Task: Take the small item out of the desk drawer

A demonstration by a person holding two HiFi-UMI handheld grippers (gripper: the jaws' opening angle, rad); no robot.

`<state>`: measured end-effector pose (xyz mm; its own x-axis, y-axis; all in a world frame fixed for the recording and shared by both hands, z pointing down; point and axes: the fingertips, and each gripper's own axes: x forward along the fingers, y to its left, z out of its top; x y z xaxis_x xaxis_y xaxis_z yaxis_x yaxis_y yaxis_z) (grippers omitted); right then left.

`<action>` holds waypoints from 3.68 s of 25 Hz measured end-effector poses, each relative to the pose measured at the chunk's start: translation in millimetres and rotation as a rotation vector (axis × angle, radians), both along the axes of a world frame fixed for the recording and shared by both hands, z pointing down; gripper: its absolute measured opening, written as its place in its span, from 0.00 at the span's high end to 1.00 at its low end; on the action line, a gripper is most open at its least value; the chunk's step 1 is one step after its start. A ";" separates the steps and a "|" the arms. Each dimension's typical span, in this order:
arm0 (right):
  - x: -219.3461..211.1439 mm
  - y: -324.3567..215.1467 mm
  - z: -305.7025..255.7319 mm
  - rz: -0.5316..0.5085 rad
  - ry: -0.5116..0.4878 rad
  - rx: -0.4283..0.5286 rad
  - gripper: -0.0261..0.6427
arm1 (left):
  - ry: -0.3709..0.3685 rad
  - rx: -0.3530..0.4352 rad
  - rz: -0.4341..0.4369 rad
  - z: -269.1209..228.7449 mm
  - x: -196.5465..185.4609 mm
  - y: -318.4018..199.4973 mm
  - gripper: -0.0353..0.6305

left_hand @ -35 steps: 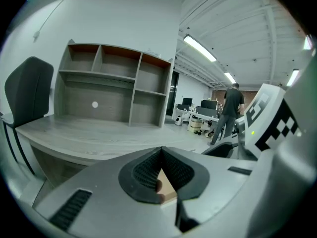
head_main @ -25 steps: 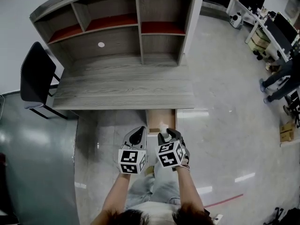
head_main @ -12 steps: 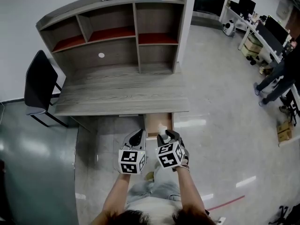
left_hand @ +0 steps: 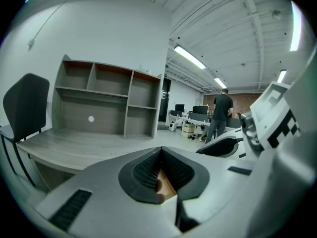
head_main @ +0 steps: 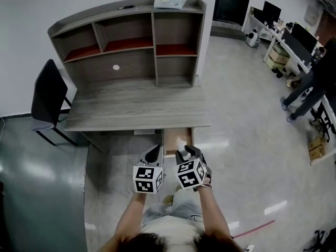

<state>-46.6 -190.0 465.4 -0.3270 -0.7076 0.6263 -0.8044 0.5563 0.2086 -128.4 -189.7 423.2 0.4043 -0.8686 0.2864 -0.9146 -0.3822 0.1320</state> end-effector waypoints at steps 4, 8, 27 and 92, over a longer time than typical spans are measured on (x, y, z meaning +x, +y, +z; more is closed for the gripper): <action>-5.7 3.0 -8.5 -0.005 0.000 0.020 0.72 | -0.005 0.007 0.003 -6.7 -4.8 2.4 0.93; -6.6 2.7 -17.2 -0.005 -0.012 0.037 0.72 | -0.008 0.019 0.005 -14.0 -4.9 2.0 0.93; 6.5 1.1 -52.8 -0.051 -0.058 0.126 0.72 | -0.022 0.053 -0.004 -40.3 19.8 2.3 0.93; 111.4 177.3 -143.9 -0.103 -0.292 0.442 0.72 | -0.083 0.178 -0.046 -109.3 117.0 194.8 0.93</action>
